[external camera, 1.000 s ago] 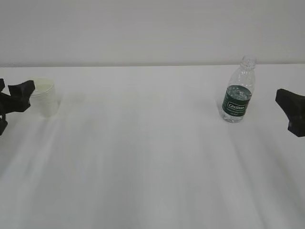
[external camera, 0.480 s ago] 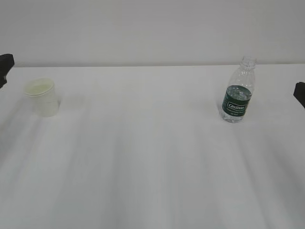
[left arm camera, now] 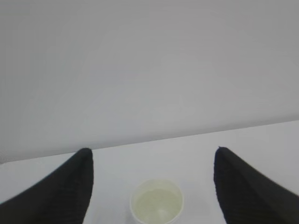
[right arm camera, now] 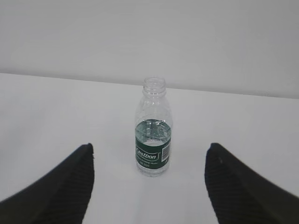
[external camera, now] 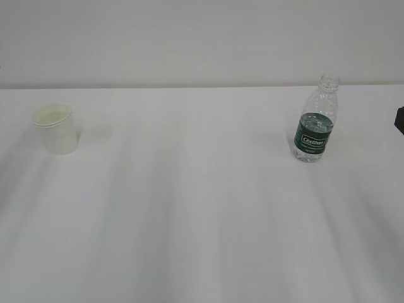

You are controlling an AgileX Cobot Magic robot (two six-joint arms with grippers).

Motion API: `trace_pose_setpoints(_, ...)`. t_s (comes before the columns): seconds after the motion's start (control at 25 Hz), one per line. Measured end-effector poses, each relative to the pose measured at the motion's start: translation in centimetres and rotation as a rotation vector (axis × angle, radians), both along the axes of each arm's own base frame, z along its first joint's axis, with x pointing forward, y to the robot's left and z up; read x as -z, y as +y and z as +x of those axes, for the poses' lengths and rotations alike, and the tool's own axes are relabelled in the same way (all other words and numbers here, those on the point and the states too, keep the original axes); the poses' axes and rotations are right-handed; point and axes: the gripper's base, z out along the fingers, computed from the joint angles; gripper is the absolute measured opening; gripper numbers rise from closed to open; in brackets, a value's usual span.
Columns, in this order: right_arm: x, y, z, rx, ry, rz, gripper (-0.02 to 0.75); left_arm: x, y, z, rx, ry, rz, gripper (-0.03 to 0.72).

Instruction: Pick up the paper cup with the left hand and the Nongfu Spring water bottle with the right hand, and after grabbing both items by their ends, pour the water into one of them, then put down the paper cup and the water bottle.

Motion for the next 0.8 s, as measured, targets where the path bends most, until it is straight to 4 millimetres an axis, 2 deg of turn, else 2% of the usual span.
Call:
trace_pose_setpoints(0.44, -0.6, 0.0, 0.2, 0.002, 0.011, 0.002, 0.555, -2.0, -0.1, -2.6, -0.013, 0.065, -0.094, 0.576)
trace_pose_setpoints(0.64, -1.0, 0.0, 0.3, 0.003, 0.019, 0.000, 0.555, -3.9, 0.0, -4.3, -0.016, -0.004, -0.099, 0.576)
trace_pose_setpoints(0.8, -1.7, 0.1, 0.5, 0.004, 0.064, -0.007, 0.555, -4.6, 0.2, -5.5, -0.039, 0.006, -0.116, 0.576)
